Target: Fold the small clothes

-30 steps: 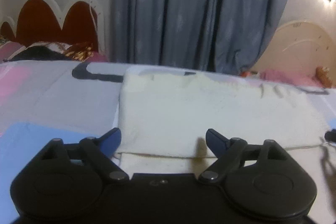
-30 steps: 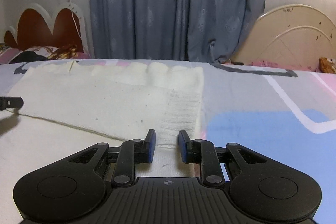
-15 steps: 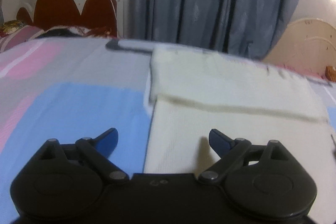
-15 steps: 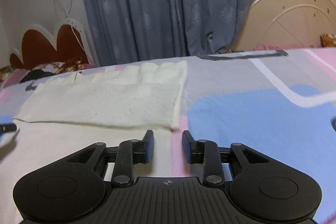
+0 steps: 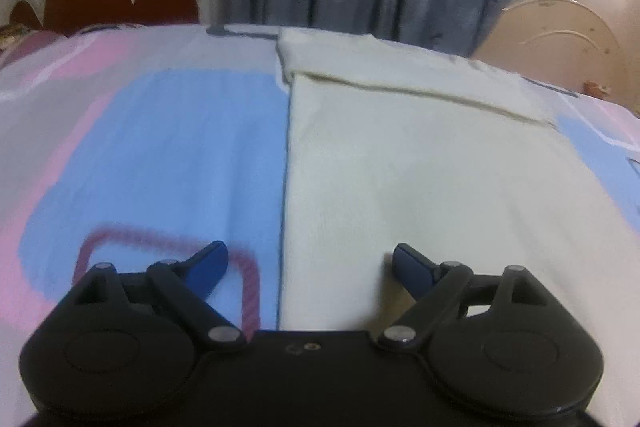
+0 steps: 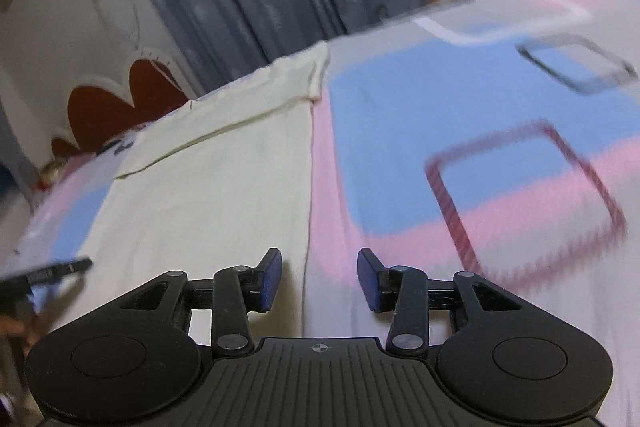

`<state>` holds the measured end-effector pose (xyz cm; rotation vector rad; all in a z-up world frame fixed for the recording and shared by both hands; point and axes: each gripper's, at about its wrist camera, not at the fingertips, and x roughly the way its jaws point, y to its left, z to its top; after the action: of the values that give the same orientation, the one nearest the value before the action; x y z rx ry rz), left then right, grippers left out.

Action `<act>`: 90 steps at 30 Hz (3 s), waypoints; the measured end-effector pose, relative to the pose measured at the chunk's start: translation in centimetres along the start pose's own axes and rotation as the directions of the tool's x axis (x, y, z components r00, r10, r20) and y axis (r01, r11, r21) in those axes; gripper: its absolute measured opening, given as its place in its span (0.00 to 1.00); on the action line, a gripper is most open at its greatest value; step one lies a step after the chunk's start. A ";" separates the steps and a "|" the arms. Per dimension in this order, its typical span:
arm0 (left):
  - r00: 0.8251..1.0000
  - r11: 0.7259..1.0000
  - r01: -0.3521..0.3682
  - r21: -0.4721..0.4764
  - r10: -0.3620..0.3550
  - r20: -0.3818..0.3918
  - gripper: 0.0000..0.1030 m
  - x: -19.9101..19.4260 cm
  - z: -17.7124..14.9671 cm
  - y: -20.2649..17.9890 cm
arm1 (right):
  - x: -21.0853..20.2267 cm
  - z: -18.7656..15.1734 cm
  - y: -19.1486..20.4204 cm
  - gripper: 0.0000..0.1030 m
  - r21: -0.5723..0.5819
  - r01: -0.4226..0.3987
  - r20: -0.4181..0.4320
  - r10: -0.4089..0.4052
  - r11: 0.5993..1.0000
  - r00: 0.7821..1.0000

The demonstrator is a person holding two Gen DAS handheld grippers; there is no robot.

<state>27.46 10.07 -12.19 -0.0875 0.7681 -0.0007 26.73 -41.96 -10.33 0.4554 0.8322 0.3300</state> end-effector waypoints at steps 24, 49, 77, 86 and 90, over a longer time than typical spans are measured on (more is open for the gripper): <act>0.892 0.836 0.407 -0.369 -0.451 -0.037 0.59 -6.2 -6.9 5.4 | -5.4 -5.5 -1.2 0.40 0.308 -0.190 -0.039 0.212 0.932 0.976; 0.915 0.866 0.369 -0.336 -0.402 -0.031 0.20 -6.0 -7.8 5.9 | -5.0 -5.1 -0.4 0.02 0.146 -0.295 -0.126 0.314 0.944 0.941; 0.855 0.679 0.507 -0.532 -0.476 0.207 0.04 -6.3 -2.7 7.3 | -5.4 1.7 2.9 0.03 0.167 -0.329 0.035 0.328 0.929 0.944; 0.852 0.659 0.521 -0.542 -0.432 0.294 0.04 1.9 9.4 7.0 | 1.9 13.4 3.9 0.03 0.240 -0.370 0.137 0.346 0.898 0.928; 0.872 0.688 0.488 -0.537 -0.405 0.274 0.04 6.6 13.3 7.1 | 6.8 17.7 2.0 0.03 0.302 -0.375 0.146 0.347 0.876 0.927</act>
<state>41.20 18.03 -7.79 -0.8785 0.5685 -0.2238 44.41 -41.65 -3.24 0.9367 0.7140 0.5178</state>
